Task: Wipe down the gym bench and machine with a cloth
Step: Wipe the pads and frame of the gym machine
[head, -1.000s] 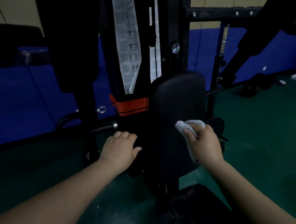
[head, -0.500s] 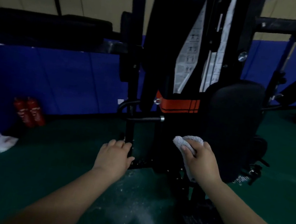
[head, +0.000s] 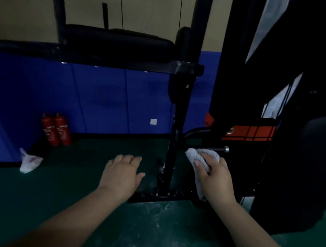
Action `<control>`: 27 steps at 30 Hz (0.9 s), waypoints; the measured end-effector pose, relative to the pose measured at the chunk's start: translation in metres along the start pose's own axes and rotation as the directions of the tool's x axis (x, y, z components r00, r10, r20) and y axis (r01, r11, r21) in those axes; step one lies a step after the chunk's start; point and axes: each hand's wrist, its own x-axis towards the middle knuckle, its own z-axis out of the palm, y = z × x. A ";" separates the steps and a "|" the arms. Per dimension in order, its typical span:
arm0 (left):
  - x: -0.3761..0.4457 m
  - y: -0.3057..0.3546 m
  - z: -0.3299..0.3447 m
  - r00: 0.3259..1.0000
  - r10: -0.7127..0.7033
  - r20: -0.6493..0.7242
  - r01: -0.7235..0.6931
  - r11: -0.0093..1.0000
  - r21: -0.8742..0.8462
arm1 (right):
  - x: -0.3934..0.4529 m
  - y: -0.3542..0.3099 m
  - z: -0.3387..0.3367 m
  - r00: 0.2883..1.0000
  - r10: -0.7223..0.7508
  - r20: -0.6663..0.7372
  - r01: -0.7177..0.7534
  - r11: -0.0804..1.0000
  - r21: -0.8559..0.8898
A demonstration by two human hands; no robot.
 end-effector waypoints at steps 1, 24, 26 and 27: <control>0.005 -0.014 -0.003 1.000 0.014 -0.010 -0.014 1.000 0.003 | 0.004 -0.009 0.012 1.000 0.002 -0.013 -0.002 1.000 0.018; 0.265 -0.049 -0.135 0.697 0.421 -0.580 -0.323 0.907 0.270 | 0.249 -0.086 0.083 0.927 -0.084 -0.365 0.169 0.963 0.209; 0.286 -0.038 -0.152 0.652 0.471 -0.593 -0.331 0.882 0.336 | 0.273 -0.082 0.082 0.913 -0.070 -0.402 0.184 0.950 0.252; 0.296 -0.035 -0.161 0.645 0.490 -0.587 -0.325 0.871 0.369 | 0.283 -0.081 0.081 0.904 -0.062 -0.424 0.192 0.943 0.271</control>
